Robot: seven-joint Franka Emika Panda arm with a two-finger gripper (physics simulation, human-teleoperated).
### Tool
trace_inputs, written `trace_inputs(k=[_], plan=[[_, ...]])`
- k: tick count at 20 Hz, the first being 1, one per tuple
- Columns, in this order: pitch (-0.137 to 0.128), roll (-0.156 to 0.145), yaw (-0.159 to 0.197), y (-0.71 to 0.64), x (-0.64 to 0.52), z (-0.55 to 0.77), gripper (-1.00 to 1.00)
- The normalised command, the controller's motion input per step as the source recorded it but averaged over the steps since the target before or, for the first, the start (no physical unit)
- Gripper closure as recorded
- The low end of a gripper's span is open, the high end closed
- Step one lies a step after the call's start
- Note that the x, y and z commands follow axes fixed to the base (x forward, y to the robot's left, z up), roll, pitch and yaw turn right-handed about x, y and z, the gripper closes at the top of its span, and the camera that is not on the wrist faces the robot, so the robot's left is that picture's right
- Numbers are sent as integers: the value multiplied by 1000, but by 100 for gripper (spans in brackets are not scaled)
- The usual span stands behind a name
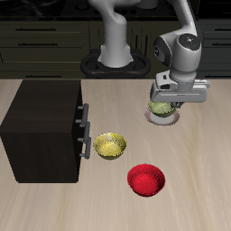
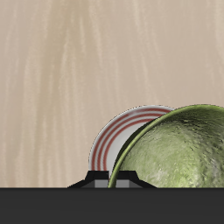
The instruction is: Place the green bowl on the plate
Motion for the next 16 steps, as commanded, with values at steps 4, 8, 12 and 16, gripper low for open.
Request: trace_inputs(k=[4,8,12,16], plan=[[38,5,24,17,-49,-369,100],[46,-25,-29,-30,-41,-306,100],[147,89,-39,89,65,-424,100],[21,32,-34,-48,8,-14,-100]])
